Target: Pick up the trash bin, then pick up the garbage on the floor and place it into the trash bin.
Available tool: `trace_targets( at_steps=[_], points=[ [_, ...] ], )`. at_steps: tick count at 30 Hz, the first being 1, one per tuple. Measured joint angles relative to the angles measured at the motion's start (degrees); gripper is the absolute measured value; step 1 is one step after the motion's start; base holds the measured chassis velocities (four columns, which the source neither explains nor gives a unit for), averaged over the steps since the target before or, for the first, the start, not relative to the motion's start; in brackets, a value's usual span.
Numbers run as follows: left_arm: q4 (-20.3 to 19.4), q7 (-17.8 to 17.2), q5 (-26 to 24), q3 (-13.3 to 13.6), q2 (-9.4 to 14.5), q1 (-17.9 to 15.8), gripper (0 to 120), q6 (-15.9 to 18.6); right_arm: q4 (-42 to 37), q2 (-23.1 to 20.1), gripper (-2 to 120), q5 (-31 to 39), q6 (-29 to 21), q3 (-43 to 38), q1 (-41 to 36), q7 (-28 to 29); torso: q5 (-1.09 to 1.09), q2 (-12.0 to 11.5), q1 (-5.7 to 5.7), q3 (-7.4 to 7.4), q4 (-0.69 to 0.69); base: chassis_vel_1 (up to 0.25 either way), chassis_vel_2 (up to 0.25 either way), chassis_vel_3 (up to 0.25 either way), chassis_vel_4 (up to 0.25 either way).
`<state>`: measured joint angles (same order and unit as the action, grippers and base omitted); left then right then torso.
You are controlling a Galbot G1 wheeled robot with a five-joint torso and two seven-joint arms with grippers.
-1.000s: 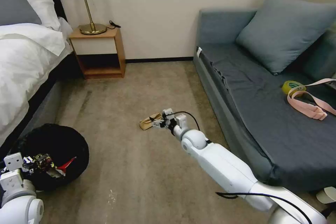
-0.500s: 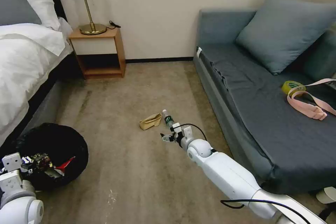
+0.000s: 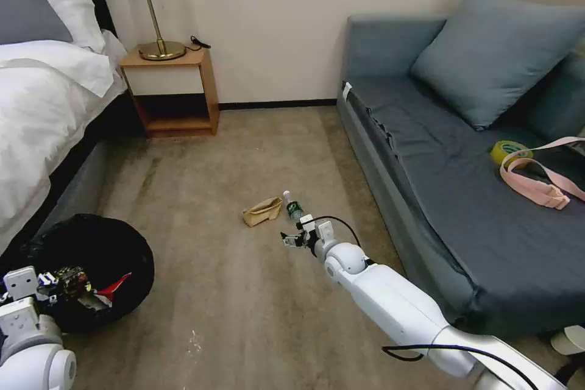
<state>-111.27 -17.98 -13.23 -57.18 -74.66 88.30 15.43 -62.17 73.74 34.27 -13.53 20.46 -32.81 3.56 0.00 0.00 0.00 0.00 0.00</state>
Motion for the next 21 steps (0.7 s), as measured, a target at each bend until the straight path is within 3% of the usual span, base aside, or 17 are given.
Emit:
trace_targets(
  at_steps=[21],
  points=[
    [0.42, 0.14, 0.55, 1.20, -0.44, -0.27, 3, -0.45, 0.94, 0.50, 100, -0.70, 1.02, -0.41, 0.27, -0.30, 0.00, 0.00, 0.00, 0.01, 0.00, -0.019, 0.021, 0.022, -0.018]
  ],
)
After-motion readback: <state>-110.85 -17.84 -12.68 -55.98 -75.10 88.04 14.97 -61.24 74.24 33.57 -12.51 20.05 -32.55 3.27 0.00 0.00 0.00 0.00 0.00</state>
